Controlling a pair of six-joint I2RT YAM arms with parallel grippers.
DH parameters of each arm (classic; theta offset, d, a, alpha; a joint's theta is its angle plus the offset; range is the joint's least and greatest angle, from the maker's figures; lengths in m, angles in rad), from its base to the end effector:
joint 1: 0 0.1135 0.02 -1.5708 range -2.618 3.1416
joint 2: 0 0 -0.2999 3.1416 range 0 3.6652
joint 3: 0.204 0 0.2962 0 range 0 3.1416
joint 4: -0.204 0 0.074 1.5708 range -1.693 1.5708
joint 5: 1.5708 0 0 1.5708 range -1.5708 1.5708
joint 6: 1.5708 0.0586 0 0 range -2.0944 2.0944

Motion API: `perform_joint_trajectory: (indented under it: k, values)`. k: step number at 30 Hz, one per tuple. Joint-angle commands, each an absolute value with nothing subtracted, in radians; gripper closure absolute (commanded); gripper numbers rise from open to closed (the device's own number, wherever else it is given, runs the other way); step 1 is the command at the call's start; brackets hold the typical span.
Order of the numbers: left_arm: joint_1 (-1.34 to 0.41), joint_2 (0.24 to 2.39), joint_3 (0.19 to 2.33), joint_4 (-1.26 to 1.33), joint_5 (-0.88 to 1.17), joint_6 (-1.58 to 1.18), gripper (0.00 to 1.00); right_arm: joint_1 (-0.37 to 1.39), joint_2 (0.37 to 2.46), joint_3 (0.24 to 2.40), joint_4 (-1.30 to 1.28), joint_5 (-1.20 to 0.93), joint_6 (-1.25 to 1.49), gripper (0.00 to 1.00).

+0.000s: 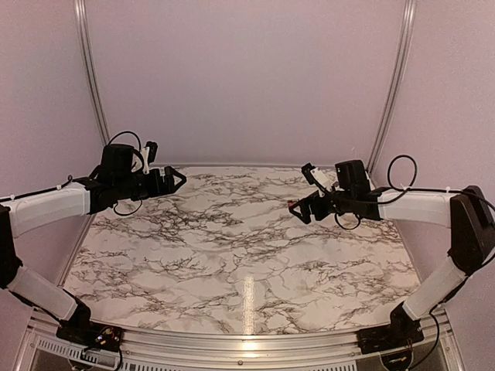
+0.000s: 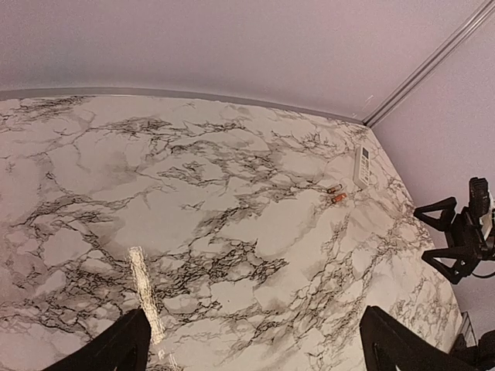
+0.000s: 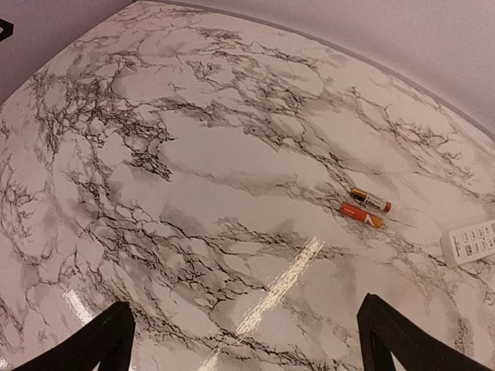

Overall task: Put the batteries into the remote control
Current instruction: Move the right arm with the battery to the center of the board.

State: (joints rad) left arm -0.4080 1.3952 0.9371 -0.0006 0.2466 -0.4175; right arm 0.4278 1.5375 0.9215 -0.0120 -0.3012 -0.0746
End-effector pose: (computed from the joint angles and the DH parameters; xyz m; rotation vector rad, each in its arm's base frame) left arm 0.3354 -0.1606 0.2764 0.1514 2.0962 -0.7603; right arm 0.3445 0.1762 0.2183 -0.7147 2.0975 0.5279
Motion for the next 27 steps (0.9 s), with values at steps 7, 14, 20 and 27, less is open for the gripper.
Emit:
perform_joint_trajectory:
  k: [7, 14, 20, 27]
  values:
    - [-0.414, 1.422, 0.930, 0.053, 0.257, -0.398, 0.01, 0.336, 1.652, 1.098, -0.067, -0.354, -0.109, 0.01]
    - [-0.414, 1.430, 0.921, 0.065, 0.277, -0.411, 0.01, 0.271, 1.842, 1.321, -0.136, -0.429, -0.081, 0.01]
    - [-0.413, 1.418, 0.904, 0.086, 0.281, -0.426, 0.01, 0.261, 2.035, 1.516, -0.185, -0.469, -0.009, 0.08]
    - [-0.414, 1.414, 0.893, 0.102, 0.295, -0.441, 0.01, 0.261, 2.199, 1.699, -0.249, -0.428, 0.077, 0.35]
